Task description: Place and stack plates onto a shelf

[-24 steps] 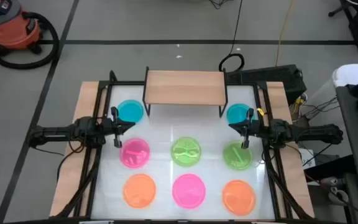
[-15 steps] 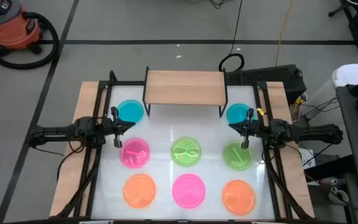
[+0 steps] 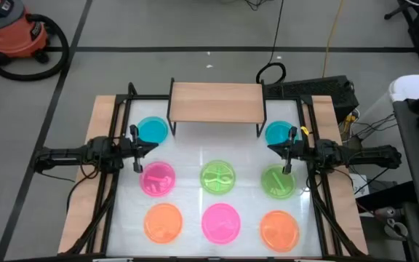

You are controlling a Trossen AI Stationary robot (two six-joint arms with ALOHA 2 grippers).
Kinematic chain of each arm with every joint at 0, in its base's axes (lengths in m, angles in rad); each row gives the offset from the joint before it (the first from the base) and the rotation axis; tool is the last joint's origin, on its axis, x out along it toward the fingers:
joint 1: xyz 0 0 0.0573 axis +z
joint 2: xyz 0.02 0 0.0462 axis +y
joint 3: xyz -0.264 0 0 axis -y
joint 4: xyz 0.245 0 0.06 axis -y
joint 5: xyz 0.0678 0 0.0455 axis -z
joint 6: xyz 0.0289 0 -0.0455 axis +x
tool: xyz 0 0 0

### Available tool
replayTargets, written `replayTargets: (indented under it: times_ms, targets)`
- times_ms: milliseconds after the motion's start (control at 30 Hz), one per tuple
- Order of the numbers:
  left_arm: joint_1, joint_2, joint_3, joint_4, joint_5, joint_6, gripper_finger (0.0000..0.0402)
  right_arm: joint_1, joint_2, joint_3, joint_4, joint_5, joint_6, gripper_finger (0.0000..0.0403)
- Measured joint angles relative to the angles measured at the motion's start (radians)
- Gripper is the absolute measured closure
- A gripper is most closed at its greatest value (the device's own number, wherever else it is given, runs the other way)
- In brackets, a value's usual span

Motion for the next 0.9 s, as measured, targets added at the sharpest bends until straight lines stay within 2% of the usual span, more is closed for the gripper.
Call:
replayTargets:
  times_ms: [667,767,900]
  targets:
    - [0.000,0.000,0.000,0.000,0.000,0.000,0.0394,0.000,0.000,0.000,0.029,0.000,-0.011,0.0403]
    - [0.000,0.000,0.000,0.000,0.000,0.000,0.0394,0.000,0.000,0.000,0.096,0.000,-0.027,0.0403]
    - [0.000,0.000,0.000,0.000,0.000,0.000,0.0394,0.000,0.004,0.000,0.380,-0.002,-0.010,0.0403]
